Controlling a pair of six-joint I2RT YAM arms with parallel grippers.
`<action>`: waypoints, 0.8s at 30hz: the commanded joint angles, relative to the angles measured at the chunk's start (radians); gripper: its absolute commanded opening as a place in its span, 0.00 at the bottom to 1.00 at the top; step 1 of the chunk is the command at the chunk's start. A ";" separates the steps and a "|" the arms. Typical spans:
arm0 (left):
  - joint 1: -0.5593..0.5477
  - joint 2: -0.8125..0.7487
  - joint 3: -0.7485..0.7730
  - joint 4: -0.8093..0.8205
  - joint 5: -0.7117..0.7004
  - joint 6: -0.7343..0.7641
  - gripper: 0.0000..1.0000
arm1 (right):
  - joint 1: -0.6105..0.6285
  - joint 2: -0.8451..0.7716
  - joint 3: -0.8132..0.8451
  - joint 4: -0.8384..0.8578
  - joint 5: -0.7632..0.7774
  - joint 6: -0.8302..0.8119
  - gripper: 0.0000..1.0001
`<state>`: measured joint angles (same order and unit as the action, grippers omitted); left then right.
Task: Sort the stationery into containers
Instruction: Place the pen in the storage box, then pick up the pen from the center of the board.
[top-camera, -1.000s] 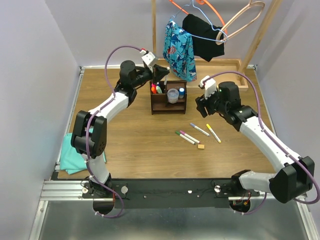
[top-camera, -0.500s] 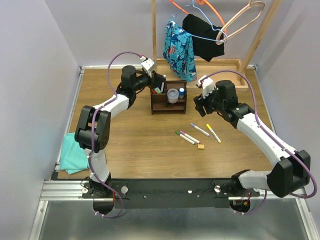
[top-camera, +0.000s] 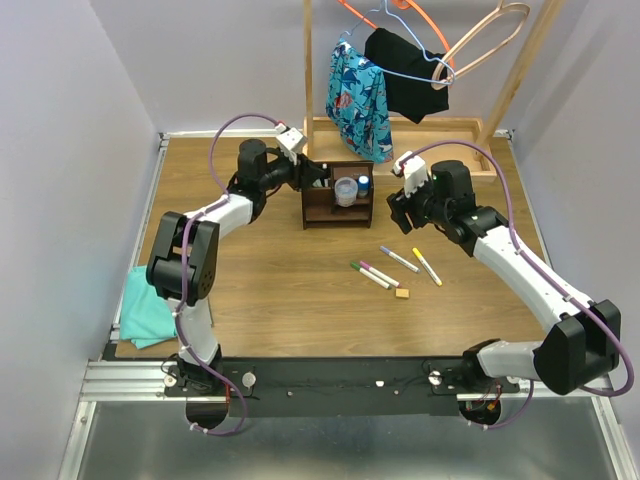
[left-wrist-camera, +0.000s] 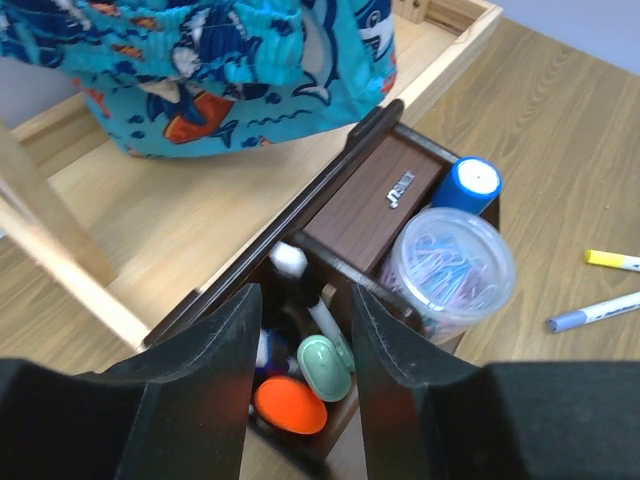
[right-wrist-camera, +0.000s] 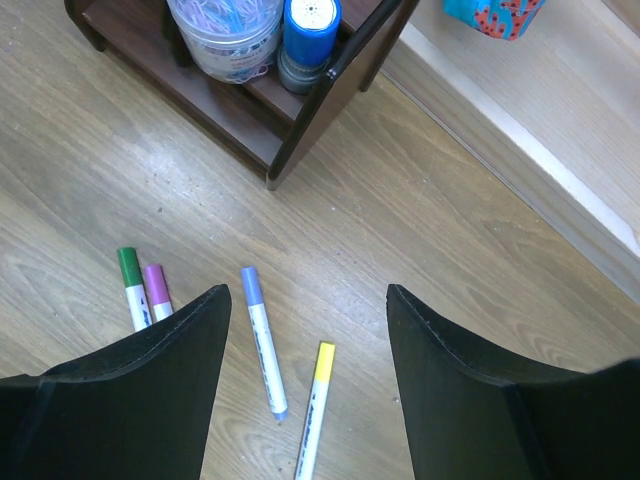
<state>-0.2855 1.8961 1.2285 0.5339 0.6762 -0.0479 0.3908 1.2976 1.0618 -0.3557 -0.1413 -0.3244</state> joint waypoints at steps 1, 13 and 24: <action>0.020 -0.083 -0.021 -0.009 -0.018 0.031 0.53 | -0.006 -0.009 0.021 -0.015 -0.029 -0.015 0.71; 0.066 -0.460 -0.066 -0.236 -0.069 0.051 0.61 | 0.052 0.066 -0.037 -0.147 -0.144 -0.093 0.67; 0.088 -0.948 -0.343 -0.696 -0.260 0.287 0.63 | 0.219 0.242 -0.019 -0.066 -0.115 -0.108 0.64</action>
<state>-0.2157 1.0531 0.9756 0.0734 0.5297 0.1390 0.5385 1.4799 1.0286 -0.4427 -0.2523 -0.4095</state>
